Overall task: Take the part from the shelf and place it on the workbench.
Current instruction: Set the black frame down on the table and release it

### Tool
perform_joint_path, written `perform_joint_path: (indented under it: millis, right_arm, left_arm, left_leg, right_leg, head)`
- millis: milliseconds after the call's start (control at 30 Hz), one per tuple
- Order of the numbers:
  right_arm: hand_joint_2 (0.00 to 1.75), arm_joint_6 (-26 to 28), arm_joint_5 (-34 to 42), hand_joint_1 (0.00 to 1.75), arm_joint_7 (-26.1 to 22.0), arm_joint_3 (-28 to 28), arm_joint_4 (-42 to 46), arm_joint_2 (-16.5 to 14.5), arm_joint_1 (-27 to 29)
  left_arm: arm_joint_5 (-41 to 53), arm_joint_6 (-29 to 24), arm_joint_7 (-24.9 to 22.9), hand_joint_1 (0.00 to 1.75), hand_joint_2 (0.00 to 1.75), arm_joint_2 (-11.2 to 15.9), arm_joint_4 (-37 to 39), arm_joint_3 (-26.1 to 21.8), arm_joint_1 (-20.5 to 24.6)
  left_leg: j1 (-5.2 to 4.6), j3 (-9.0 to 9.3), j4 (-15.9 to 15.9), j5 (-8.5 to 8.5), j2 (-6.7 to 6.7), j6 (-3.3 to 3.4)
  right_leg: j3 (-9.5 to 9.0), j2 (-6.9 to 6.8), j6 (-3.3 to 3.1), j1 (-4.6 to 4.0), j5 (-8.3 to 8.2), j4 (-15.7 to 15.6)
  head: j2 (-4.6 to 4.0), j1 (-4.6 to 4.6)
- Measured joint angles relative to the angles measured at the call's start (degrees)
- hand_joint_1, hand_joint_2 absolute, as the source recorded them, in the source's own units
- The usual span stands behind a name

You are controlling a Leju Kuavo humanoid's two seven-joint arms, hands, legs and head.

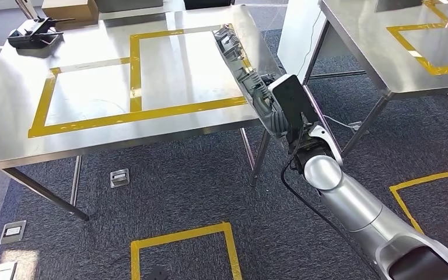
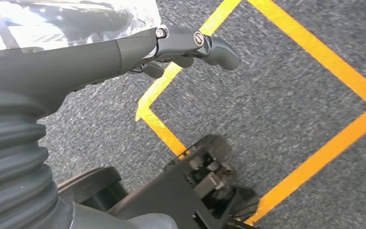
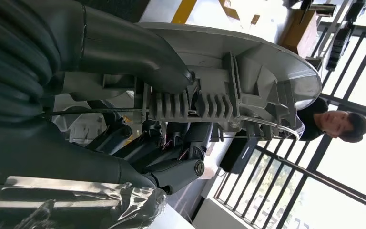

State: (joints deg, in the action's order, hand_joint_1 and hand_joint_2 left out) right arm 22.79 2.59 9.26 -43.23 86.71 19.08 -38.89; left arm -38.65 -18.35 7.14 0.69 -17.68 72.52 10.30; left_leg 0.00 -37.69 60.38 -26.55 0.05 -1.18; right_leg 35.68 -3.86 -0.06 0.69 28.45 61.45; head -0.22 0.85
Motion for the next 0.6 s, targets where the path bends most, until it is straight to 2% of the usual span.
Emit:
perform_joint_path:
  millis: [100,267,433,600]
  right_arm:
    - [1.75,-0.28,-0.66,1.75,0.61,-0.07,0.08,-0.03,-0.95]
    - [1.75,-1.55,-1.51,1.75,1.22,-0.61,0.22,-0.09,-3.39]
    - [1.75,-2.84,-3.02,1.75,1.67,-1.85,0.86,-1.05,-5.86]
    - [1.75,-3.86,-4.22,1.75,2.8,-3.58,1.94,-2.5,-8.84]
  left_arm:
    - [0.37,0.27,-0.09,0.0,1.75,0.03,0.01,0.0,-0.09]
    - [0.75,0.45,-0.08,0.0,1.75,0.01,0.01,-0.02,-0.11]
    - [1.08,0.51,-0.04,0.0,1.75,0.01,0.02,-0.05,-0.07]
    - [1.5,0.84,-0.08,0.0,1.75,-0.02,0.0,-0.1,0.09]
  left_leg:
    - [0.04,-0.02,-0.14,-0.02,-0.01,0.05]
    - [0.02,-0.05,-0.14,-0.17,-0.01,0.55]
    - [0.0,-0.05,-0.13,-0.17,-0.02,0.7]
    - [0.05,0.05,-0.19,-0.12,-0.01,0.66]
  right_leg:
    - [-0.19,0.01,-0.39,-0.04,-0.11,-0.35]
    - [-0.52,0.08,0.22,-0.07,-0.45,-1.2]
    - [-0.61,0.08,0.77,-0.07,-0.55,-1.41]
    - [-0.6,0.09,0.86,-0.11,-0.54,-1.42]
  head:
    - [-0.01,0.09]
    - [-0.02,0.27]
    - [-0.02,0.27]
    - [-0.01,0.24]
